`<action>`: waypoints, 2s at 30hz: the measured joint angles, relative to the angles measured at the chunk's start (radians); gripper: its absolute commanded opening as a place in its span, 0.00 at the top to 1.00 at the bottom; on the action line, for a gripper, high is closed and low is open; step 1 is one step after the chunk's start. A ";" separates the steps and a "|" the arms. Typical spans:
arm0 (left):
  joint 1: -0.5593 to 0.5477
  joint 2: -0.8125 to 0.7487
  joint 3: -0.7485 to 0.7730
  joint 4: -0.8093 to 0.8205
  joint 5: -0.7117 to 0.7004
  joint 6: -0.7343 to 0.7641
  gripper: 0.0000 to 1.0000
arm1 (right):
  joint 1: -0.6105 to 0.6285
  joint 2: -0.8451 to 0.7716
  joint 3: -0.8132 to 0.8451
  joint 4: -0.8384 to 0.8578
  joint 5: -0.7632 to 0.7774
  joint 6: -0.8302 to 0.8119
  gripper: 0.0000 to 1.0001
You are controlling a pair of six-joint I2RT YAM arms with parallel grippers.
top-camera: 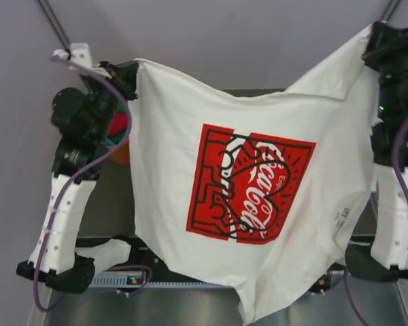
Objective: Fold and stack the t-shirts
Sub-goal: Flatten the tshirt out, then fold the tshirt
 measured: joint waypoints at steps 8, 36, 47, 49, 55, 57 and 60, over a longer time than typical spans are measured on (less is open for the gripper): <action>0.000 0.408 -0.217 0.093 -0.076 0.063 1.00 | -0.143 0.447 -0.346 0.163 -0.145 -0.009 1.00; 0.021 1.253 0.319 0.102 -0.142 0.265 1.00 | -0.223 1.323 0.129 0.441 -0.344 0.216 1.00; 0.023 1.176 0.233 0.021 -0.117 0.327 1.00 | -0.348 0.935 -0.129 0.152 -0.418 0.257 1.00; 0.022 1.151 0.222 0.009 -0.116 0.337 1.00 | -0.369 0.876 -0.185 0.119 -0.438 0.257 1.00; 0.010 1.060 0.184 -0.010 -0.116 0.361 1.00 | -0.381 0.787 -0.313 0.047 -0.489 0.254 1.00; 0.002 1.030 0.161 -0.013 -0.119 0.368 1.00 | -0.380 0.769 -0.354 0.028 -0.503 0.249 1.00; -0.019 0.989 0.113 -0.019 -0.134 0.380 1.00 | -0.379 0.732 -0.433 -0.001 -0.515 0.243 1.00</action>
